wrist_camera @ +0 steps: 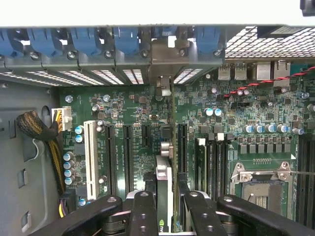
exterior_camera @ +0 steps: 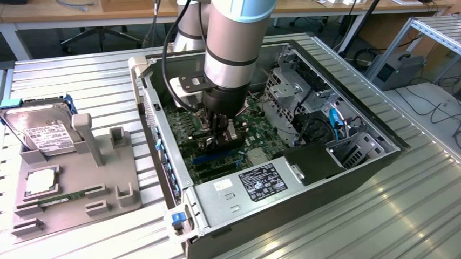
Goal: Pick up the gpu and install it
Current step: 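Insert the gpu into the slot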
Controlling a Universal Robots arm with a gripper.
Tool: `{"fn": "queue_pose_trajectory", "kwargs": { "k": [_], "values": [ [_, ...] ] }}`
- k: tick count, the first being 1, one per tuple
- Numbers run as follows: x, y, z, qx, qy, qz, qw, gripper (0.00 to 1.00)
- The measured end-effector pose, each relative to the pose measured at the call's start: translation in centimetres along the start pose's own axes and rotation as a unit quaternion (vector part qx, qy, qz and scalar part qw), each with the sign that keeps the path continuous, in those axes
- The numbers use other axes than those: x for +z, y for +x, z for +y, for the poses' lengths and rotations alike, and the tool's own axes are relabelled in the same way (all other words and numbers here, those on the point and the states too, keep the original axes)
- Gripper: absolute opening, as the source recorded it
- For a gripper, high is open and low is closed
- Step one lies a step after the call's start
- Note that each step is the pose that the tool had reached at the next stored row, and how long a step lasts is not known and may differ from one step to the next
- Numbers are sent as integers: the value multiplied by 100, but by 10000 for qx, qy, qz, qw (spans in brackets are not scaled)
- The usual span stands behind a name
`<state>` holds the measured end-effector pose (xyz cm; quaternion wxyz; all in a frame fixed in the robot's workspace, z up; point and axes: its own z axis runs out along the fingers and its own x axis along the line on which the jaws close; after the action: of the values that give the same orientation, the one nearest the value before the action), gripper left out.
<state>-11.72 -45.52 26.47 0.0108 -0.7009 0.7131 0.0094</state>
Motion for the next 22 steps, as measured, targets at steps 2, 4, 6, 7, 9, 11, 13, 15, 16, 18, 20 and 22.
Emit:
{"fn": "queue_pose_trajectory", "kwargs": {
  "k": [2,4,6,7,9,11,13,15,16,18,20,22],
  "values": [
    [3,1,0,0,0,1,10000,27],
    [8,3,1,1,1,0,10000,27],
    [12,4,0,1,0,3,10000,27],
    [13,4,0,0,-1,3,10000,27],
    [16,4,0,0,1,1,10000,27],
    [17,4,0,0,1,1,10000,27],
    [17,4,0,0,1,1,10000,27],
    [16,4,0,0,0,3,10000,27],
    [16,4,0,0,1,6,10000,27],
    [16,5,0,0,1,10,10000,27],
    [17,4,0,0,1,16,10000,27],
    [17,4,0,0,1,26,10000,27]
  ]
}}
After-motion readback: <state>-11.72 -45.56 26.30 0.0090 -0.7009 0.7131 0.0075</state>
